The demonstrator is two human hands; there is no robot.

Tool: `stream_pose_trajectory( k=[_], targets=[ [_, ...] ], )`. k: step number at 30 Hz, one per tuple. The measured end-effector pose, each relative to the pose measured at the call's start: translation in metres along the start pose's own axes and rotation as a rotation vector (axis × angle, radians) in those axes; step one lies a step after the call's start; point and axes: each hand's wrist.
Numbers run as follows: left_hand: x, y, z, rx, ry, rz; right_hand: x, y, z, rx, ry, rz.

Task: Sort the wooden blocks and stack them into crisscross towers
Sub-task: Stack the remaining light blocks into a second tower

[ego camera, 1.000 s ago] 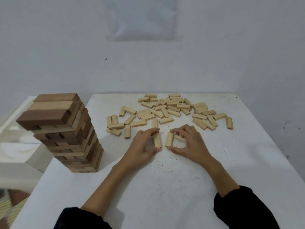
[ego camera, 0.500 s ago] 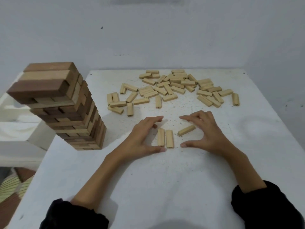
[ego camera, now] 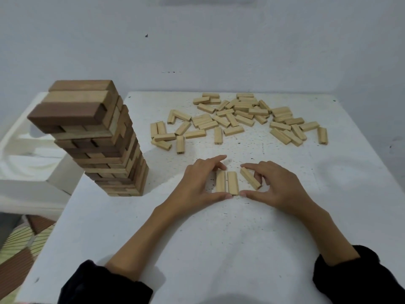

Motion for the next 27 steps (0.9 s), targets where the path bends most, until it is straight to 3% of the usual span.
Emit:
stream_pose_trajectory(
  k=[5, 10, 14, 17, 22, 27],
  targets=[
    [-0.007, 0.002, -0.004, 0.001, -0.028, -0.068, -0.015, -0.001, 0.01, 0.047, 0.272, -0.188],
    [-0.004, 0.006, -0.01, 0.023, 0.044, -0.045, -0.005, 0.0, 0.003, 0.024, 0.263, -0.068],
    [-0.002, 0.007, -0.01, 0.032, 0.066, -0.023, 0.008, 0.0, -0.007, 0.003, 0.049, 0.07],
    [-0.002, 0.007, -0.011, 0.049, 0.081, -0.026, 0.012, 0.003, -0.012, -0.008, -0.013, 0.013],
    [-0.006, 0.008, -0.013, 0.028, 0.02, -0.046, 0.002, 0.003, 0.002, -0.003, 0.21, -0.122],
    [-0.004, 0.008, -0.013, 0.027, 0.04, -0.034, 0.005, 0.002, 0.003, -0.017, 0.215, -0.051]
  ],
)
Point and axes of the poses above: each hand's wrist, its own y-axis towards the middle knuckle, its own x-axis out of the palm, z = x × y, and after that the axes turned 2 degrees about z, right-handed
